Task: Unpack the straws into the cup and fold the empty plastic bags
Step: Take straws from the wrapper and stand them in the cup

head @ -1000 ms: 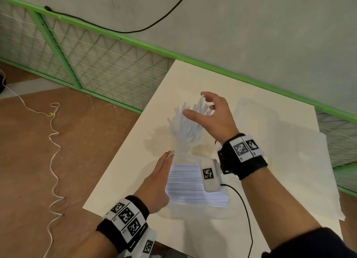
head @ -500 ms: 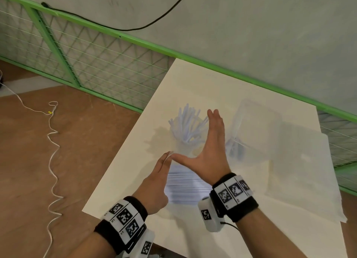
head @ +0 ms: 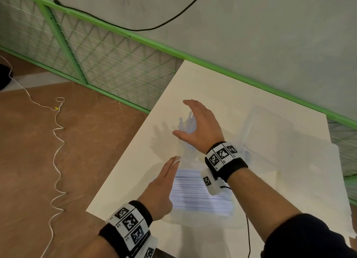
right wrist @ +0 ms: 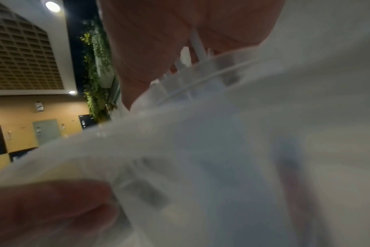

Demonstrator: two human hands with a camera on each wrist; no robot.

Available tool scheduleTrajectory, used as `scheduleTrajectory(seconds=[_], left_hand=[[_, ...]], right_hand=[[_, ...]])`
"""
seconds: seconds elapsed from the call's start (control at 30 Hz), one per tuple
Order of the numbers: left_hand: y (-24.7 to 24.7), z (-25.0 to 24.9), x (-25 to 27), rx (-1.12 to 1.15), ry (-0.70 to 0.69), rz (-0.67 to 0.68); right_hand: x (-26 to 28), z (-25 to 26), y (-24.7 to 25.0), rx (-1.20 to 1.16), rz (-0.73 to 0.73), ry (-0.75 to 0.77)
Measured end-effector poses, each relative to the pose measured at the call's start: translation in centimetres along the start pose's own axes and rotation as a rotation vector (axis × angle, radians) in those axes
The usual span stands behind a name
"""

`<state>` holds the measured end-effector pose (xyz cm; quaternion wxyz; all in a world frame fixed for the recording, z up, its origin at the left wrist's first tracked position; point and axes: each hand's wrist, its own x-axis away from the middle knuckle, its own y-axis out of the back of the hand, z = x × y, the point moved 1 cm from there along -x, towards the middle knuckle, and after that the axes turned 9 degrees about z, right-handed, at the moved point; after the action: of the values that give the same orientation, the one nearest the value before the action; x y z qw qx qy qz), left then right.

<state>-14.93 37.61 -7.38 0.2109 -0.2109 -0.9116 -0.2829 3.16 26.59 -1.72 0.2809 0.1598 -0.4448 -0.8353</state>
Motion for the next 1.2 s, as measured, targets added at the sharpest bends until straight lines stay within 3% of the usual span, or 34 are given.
scheduleTrajectory(seconds=[0.17, 0.4, 0.5, 0.63, 0.77, 0.83, 1.03, 1.2], left_hand=[[-0.3, 0.5, -0.1, 0.009, -0.063, -0.009], [-0.3, 0.4, -0.2, -0.001, -0.045, -0.008], [-0.5, 0.7, -0.3, -0.014, -0.067, -0.012], [-0.5, 1.0, -0.2, -0.021, -0.081, -0.012], [-0.5, 0.9, -0.3, -0.022, -0.078, -0.013], [-0.5, 0.9, -0.3, -0.028, -0.078, -0.012], [-0.2, 0.7, -0.2, -0.019, -0.051, 0.004], [0.0, 0.3, 0.1, -0.002, -0.046, 0.005]], right_hand=[[-0.3, 0.2, -0.6, -0.022, -0.065, 0.152], [-0.4, 0.3, -1.2, -0.049, -0.13, 0.187], [-0.6, 0.6, -0.6, -0.077, -0.124, 0.148], [-0.8, 0.4, 1.3, -0.248, -0.266, 0.04], [-0.8, -0.8, 2.6, -0.281, -0.137, -0.122], [-0.4, -1.3, 2.8, -0.22, -0.131, -0.108], [3.3, -0.5, 3.2, -0.418, -0.449, -0.071], [7.0, 0.3, 0.5, -0.381, -0.365, -0.125]])
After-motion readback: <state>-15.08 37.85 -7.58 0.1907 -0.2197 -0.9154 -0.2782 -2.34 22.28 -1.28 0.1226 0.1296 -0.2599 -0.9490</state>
